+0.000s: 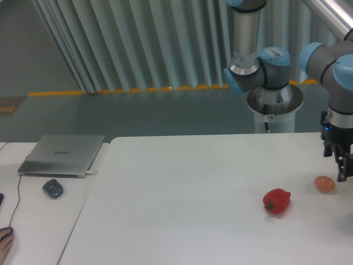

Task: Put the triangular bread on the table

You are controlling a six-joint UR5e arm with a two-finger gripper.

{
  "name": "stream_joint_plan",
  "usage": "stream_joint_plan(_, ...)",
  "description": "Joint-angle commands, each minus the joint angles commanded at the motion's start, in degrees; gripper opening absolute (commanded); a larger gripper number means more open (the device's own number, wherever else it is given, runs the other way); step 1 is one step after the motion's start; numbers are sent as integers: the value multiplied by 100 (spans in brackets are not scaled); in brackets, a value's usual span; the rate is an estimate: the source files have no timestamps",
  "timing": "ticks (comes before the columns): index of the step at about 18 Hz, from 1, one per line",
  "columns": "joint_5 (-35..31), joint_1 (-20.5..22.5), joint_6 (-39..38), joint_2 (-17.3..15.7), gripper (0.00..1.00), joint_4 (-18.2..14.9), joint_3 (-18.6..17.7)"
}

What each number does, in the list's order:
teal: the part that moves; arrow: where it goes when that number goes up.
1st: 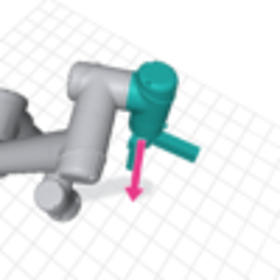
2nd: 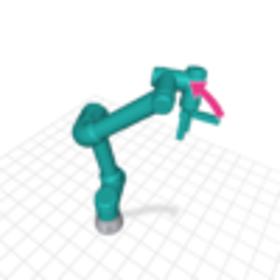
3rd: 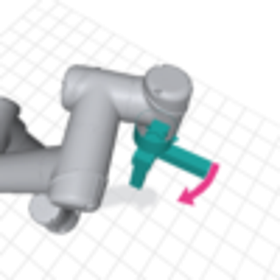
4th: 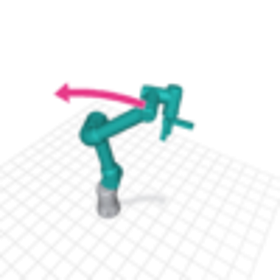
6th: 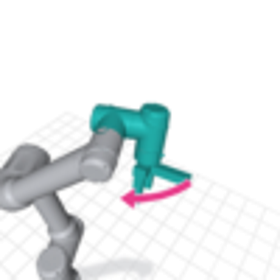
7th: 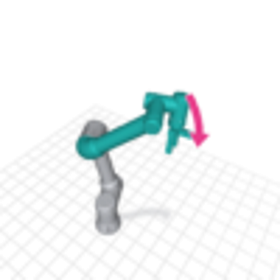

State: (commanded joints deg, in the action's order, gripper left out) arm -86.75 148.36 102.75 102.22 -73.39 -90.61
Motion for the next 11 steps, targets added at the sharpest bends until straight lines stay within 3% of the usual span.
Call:
stream_joint_plan(7, -44, 202, 105, -53, 100, 35, -71)
stream_joint_plan(11, -465, 404, 797, -53, 100, 35, -53)
